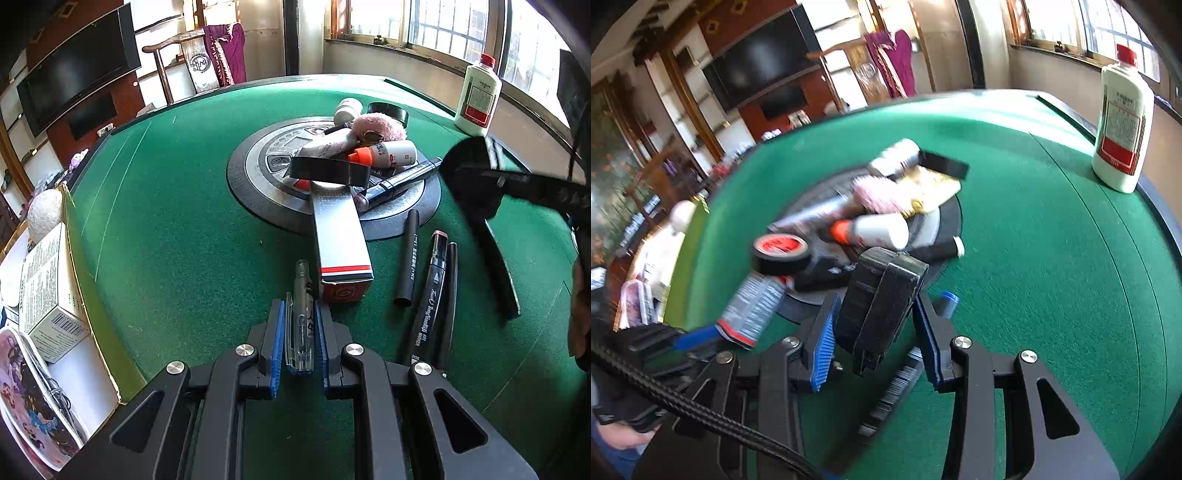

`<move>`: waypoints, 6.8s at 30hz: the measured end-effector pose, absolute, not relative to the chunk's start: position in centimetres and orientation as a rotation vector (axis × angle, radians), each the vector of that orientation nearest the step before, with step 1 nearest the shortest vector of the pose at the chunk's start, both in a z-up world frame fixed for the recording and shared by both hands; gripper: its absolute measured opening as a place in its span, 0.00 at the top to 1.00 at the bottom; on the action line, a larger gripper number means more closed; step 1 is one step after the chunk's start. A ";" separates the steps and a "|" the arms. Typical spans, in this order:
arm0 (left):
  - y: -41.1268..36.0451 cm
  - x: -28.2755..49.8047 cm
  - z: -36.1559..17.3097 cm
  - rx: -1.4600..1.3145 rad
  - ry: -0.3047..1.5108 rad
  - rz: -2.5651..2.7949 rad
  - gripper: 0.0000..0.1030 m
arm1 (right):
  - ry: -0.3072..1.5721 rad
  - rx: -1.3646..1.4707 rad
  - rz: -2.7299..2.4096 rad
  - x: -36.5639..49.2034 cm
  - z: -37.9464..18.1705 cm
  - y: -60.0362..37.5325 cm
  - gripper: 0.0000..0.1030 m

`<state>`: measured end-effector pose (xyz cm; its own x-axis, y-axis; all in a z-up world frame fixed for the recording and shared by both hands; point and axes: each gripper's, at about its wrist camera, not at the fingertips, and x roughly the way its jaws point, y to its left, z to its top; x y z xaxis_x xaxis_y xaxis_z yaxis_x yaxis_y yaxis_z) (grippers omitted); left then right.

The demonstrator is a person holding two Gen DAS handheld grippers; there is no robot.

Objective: Organize objects
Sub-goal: 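Grasp the black rectangular item with the right gripper while the left holds the pen, then carry the pen and black item in both grippers toward the white tray, then open both grippers to drop the pen and black item into the tray, then return to the pile and grasp the white red-striped box with the left gripper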

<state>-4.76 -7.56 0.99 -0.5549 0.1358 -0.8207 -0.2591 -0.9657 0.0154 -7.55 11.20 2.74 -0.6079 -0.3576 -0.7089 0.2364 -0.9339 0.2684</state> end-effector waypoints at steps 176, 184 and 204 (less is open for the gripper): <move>-31.2 -0.5 6.3 -1.052 -0.602 3.098 0.53 | 0.046 1.025 -2.111 -9.0 9.4 -22.6 0.46; -28.9 -0.4 7.7 -0.913 -0.467 3.121 0.49 | -0.081 0.995 -2.191 -4.4 8.6 -8.9 0.46; -5.3 -8.0 5.0 -1.345 0.124 2.602 0.49 | -0.535 1.180 -2.453 -7.6 3.7 13.9 0.46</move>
<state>-7.98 -5.26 5.05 -0.5619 0.1463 -0.8141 -0.2231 -0.9746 -0.0212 -7.56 13.92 3.66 -0.5834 -0.4760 -0.6581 0.1590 -0.8615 0.4822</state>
